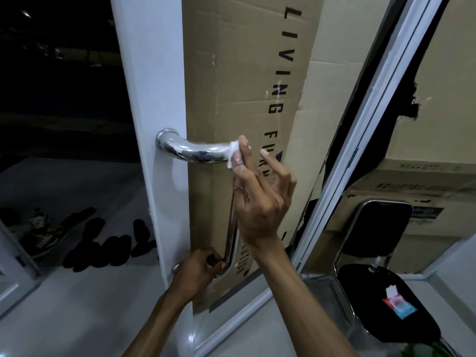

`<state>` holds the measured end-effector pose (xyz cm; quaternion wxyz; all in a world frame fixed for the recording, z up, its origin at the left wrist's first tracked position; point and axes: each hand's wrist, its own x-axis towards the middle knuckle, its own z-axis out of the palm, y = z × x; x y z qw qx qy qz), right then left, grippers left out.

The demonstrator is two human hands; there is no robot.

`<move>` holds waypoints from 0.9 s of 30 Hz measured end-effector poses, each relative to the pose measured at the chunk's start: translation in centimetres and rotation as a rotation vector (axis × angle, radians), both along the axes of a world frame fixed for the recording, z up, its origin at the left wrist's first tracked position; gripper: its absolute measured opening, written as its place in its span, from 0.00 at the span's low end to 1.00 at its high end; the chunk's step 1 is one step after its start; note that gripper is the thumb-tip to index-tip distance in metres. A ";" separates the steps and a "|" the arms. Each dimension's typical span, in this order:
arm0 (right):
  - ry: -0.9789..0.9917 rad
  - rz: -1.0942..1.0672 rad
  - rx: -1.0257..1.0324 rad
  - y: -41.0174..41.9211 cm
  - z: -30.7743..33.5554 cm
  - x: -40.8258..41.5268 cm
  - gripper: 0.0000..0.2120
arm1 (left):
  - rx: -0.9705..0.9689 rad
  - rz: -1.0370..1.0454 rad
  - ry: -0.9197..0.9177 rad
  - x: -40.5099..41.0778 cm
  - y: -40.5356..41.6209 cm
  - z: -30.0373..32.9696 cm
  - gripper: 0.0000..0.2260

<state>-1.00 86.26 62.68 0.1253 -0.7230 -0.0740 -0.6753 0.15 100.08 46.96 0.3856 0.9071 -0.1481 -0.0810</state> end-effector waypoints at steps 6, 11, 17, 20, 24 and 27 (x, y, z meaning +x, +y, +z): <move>-0.025 0.050 -0.098 2.2 1.7 -0.2 0.12 | 0.000 -0.007 0.046 0.2 -0.1 0.2 0.07; -0.064 0.013 -0.294 4.2 3.5 -0.3 0.11 | 0.054 0.064 0.092 0.3 -0.7 0.1 0.08; -0.021 0.010 -0.104 1.2 1.8 -0.7 0.12 | -0.030 0.021 0.076 -0.1 -0.1 0.0 0.07; 0.027 -0.005 0.058 -0.3 0.2 -1.0 0.10 | 0.001 0.010 0.020 -0.3 -0.1 0.1 0.05; 0.065 -0.013 0.047 -1.0 -1.5 -0.2 0.09 | 0.004 -0.010 0.030 -0.3 -0.2 0.5 0.04; 0.383 0.054 -0.104 -0.1 -5.1 -2.7 0.23 | 0.010 -0.004 0.058 0.0 -0.2 0.4 0.04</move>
